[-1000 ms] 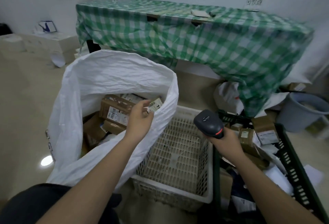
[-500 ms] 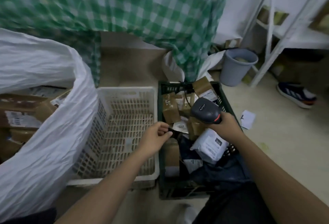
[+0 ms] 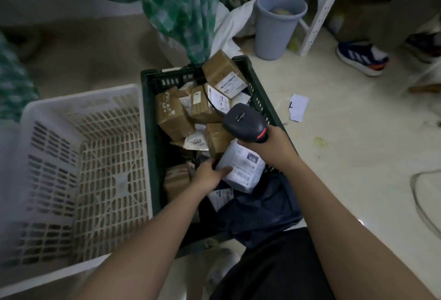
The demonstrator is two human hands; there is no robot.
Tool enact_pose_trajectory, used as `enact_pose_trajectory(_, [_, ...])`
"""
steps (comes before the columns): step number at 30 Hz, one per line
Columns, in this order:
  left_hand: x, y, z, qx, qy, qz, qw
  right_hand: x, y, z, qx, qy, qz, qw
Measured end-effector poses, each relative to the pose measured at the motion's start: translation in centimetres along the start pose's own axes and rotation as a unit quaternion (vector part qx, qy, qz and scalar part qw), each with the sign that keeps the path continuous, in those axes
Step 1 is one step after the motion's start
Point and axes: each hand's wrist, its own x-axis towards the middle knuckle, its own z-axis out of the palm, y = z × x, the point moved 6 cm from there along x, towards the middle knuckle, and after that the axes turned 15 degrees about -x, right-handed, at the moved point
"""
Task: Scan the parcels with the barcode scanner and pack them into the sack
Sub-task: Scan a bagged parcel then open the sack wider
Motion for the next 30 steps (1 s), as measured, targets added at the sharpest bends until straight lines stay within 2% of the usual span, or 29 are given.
enact_pose_trajectory(6, [2.1, -1.7, 1.0, -0.026, 0.014, -0.027, 0.999, 1.2, 1.4, 0.8, -0.041, -0.015, 0.009, 0.999])
enact_pose_trajectory(8, [2.3, -1.8, 0.7, -0.041, 0.034, -0.013, 0.999, 1.5, 1.5, 1.2, -0.053, -0.028, 0.008, 0.998])
enact_pose_trajectory(11, [1.6, -0.7, -0.6, -0.065, 0.07, 0.024, 0.995, 1.7, 1.2, 1.0, -0.03, -0.007, 0.008, 1.0])
enact_pose_trajectory(15, [-0.8, 1.7, -4.7, -0.075, 0.107, 0.077, 0.989, 1.9, 0.2, 0.9, 0.002, 0.019, 0.025, 1.0])
enact_pose_trajectory(19, [-4.1, 4.0, -10.8, -0.088, 0.124, 0.118, 0.981, 1.5, -2.3, 2.1, 0.04, 0.008, 0.011, 0.999])
enact_pose_trajectory(26, [-10.6, 7.3, -18.4, -0.062, 0.06, 0.142, 0.986, -1.1, -9.4, 6.5, 0.089, -0.1, -0.025, 0.991])
enact_pose_trajectory(30, [-13.2, 7.1, -21.5, -0.094, 0.092, 0.153, 0.98, -2.7, -12.5, 10.7, 0.086, -0.181, -0.027, 0.979])
